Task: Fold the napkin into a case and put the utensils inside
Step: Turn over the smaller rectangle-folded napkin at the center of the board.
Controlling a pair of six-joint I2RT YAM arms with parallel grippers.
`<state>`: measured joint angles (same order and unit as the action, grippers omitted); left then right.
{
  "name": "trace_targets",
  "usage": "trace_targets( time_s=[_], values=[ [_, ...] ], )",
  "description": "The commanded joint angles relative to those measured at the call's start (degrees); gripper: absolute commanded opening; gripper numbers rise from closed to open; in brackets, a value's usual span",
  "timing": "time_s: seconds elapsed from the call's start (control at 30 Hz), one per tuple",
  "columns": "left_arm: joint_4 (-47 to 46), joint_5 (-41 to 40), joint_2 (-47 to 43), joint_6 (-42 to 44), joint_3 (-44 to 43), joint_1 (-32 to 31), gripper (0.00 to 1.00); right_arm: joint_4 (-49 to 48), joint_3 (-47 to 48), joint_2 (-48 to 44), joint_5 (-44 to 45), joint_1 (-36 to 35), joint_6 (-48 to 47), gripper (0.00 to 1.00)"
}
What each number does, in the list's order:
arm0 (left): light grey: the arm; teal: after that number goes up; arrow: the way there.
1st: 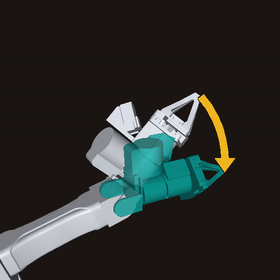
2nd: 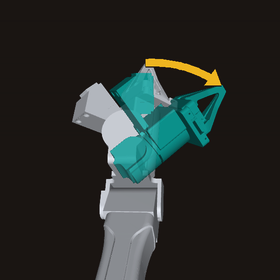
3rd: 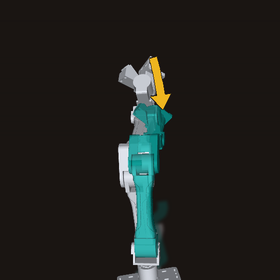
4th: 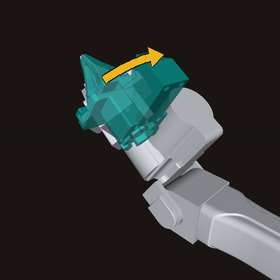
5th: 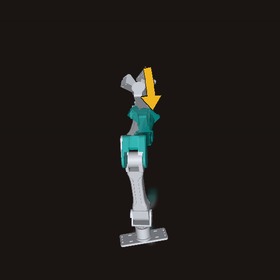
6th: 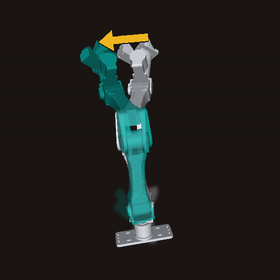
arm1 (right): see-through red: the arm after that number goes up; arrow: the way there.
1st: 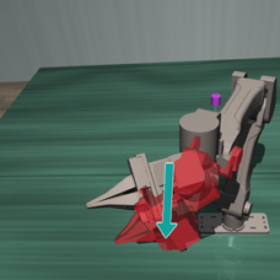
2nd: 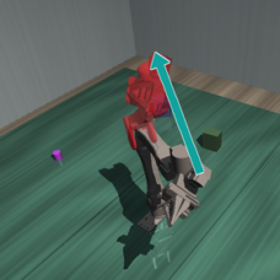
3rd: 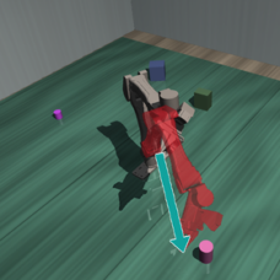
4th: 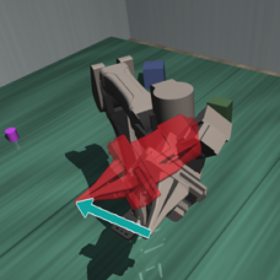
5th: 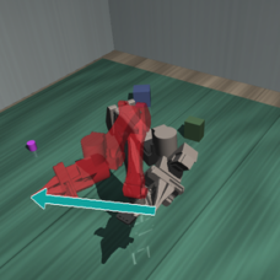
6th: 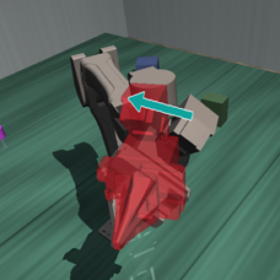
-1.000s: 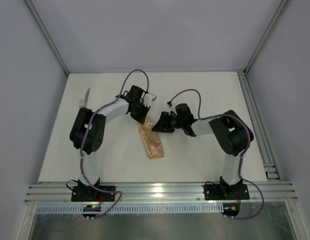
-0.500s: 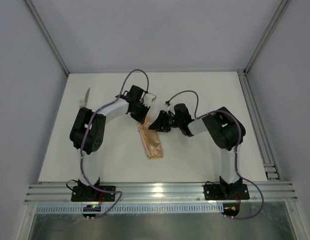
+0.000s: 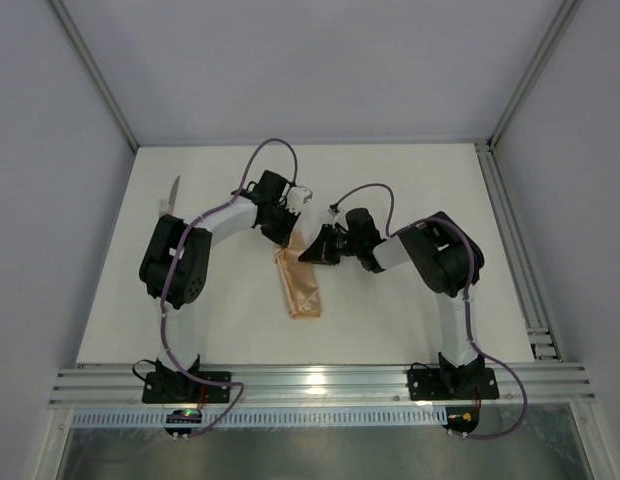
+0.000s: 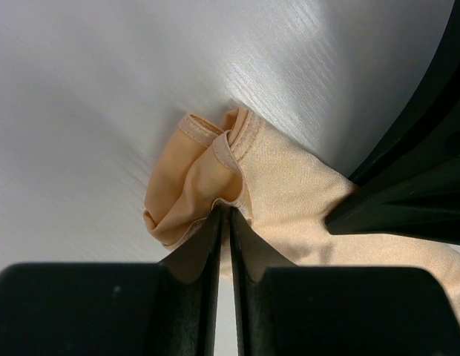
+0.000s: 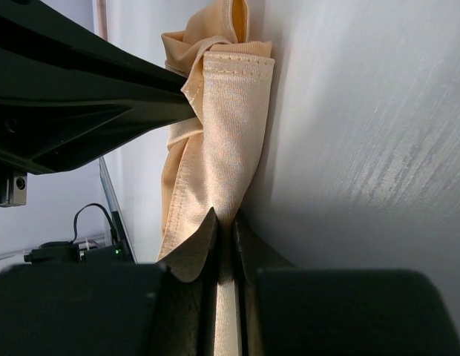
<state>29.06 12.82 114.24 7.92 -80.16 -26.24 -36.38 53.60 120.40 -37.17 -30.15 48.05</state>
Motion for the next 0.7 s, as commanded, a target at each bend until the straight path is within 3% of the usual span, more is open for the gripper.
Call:
trace_targets(
  time_s=[0.0, 0.17, 0.47, 0.67],
  values=[
    [0.30, -0.96, -0.85, 0.25, 1.59, 0.14, 0.10, 7.11, 0.18, 0.37, 2.98, -0.70, -2.35, 0.03],
    [2.14, 1.06, -2.96, 0.60, 0.62, 0.14, 0.13, 8.78, -0.43, -3.76, 5.26, -0.70, -3.05, 0.03],
    [8.64, 5.37, -8.06, -1.59, -2.45, 1.01, 0.27, 16.68, -0.26, -10.79, 11.67, -1.31, -7.62, 0.03],
    [10.84, 6.34, -9.56, -2.65, -3.69, 2.42, 0.29, 21.52, 1.76, -13.43, 15.01, -2.45, -11.31, 0.03]
  ],
)
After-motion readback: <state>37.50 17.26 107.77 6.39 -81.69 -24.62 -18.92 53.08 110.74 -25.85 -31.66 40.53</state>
